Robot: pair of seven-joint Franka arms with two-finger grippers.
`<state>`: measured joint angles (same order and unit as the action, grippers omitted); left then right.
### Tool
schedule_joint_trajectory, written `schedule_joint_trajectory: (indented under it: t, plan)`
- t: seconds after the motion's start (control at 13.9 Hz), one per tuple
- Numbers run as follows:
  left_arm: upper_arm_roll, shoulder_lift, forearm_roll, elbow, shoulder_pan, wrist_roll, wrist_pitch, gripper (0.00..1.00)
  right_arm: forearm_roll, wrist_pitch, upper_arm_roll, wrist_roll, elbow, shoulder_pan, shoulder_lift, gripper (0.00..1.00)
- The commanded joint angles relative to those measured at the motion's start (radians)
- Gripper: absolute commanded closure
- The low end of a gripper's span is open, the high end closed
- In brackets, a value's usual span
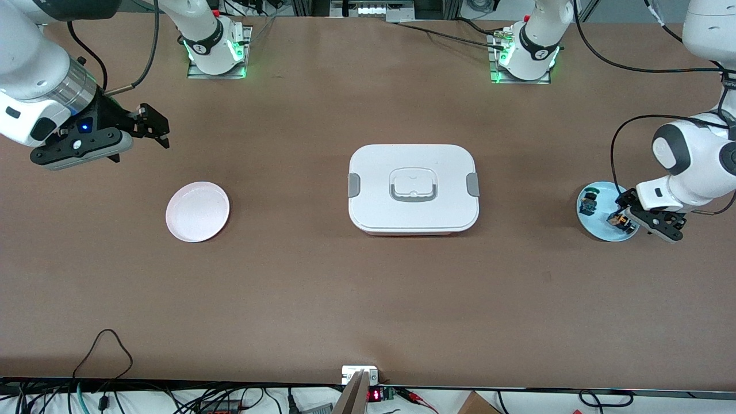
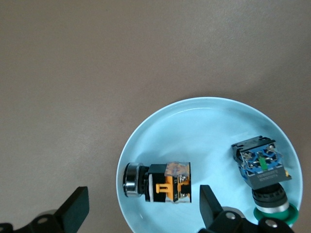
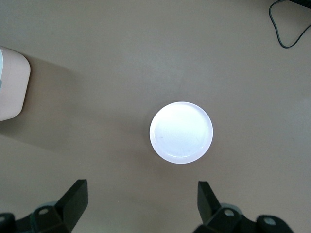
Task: Transfer orange switch to right arm and place
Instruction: 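Lower the left gripper onto the orange switch on the blue plate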
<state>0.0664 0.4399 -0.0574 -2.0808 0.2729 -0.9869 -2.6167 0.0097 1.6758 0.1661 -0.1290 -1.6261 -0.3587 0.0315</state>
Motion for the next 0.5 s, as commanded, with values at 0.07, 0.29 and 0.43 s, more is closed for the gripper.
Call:
schedule_joint_trajectory:
  t: [0.07,0.29,0.43]
  plan:
    - [-0.008,0.028,0.002,-0.022,0.014,-0.038,-0.065,0.00,-0.001,-0.019,-0.003,0.009,0.014,-0.003,-0.005,0.00]
    - [-0.008,0.043,0.002,-0.022,0.014,-0.052,-0.066,0.00,-0.001,-0.019,-0.003,0.008,0.014,-0.003,-0.005,0.00]
    - [-0.010,0.054,0.002,-0.021,0.015,-0.052,-0.077,0.00,-0.001,-0.019,-0.003,0.008,0.014,-0.003,-0.004,0.00]
